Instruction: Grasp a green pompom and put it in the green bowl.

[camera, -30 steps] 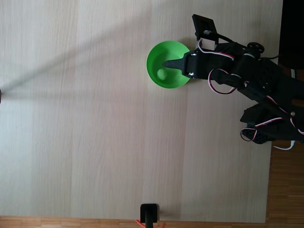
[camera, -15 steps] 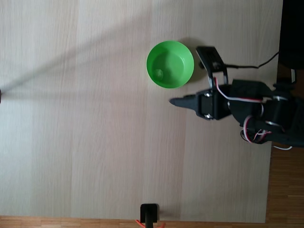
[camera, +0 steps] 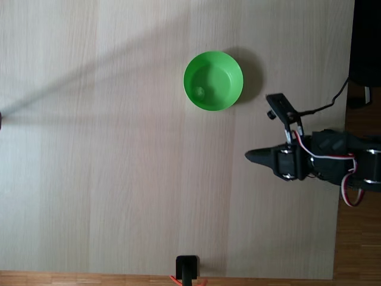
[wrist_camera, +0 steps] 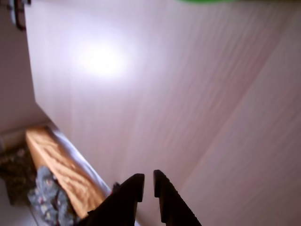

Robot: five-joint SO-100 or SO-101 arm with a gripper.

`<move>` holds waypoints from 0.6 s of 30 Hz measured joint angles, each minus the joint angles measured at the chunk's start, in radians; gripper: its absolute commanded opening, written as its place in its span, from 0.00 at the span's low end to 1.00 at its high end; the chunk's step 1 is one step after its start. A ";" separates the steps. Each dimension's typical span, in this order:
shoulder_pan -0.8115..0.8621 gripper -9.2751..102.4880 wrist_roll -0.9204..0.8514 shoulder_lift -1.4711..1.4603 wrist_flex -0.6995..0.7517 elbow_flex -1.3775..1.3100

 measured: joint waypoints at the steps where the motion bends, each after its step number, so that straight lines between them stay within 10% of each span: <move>1: -0.014 0.09 0.000 0.038 0.000 0.035; 18: -0.051 0.09 0.006 0.574 0.000 0.506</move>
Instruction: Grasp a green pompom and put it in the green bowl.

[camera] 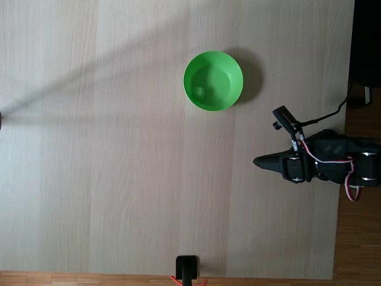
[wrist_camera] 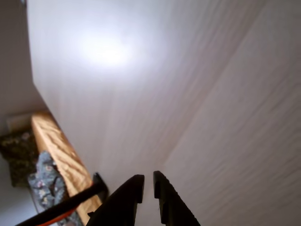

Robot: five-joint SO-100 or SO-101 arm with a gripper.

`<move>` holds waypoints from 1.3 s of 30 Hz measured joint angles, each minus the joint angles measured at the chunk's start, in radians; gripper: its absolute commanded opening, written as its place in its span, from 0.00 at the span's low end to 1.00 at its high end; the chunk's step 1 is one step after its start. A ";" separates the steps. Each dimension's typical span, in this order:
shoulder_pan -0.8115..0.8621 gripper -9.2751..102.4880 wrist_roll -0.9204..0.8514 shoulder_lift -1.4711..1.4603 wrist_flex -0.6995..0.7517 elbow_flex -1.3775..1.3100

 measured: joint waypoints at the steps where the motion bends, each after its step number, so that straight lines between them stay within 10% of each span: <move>1: 0.000 0.09 0.000 0.012 0.000 0.020; 39: 0.072 0.10 0.066 0.054 0.003 0.155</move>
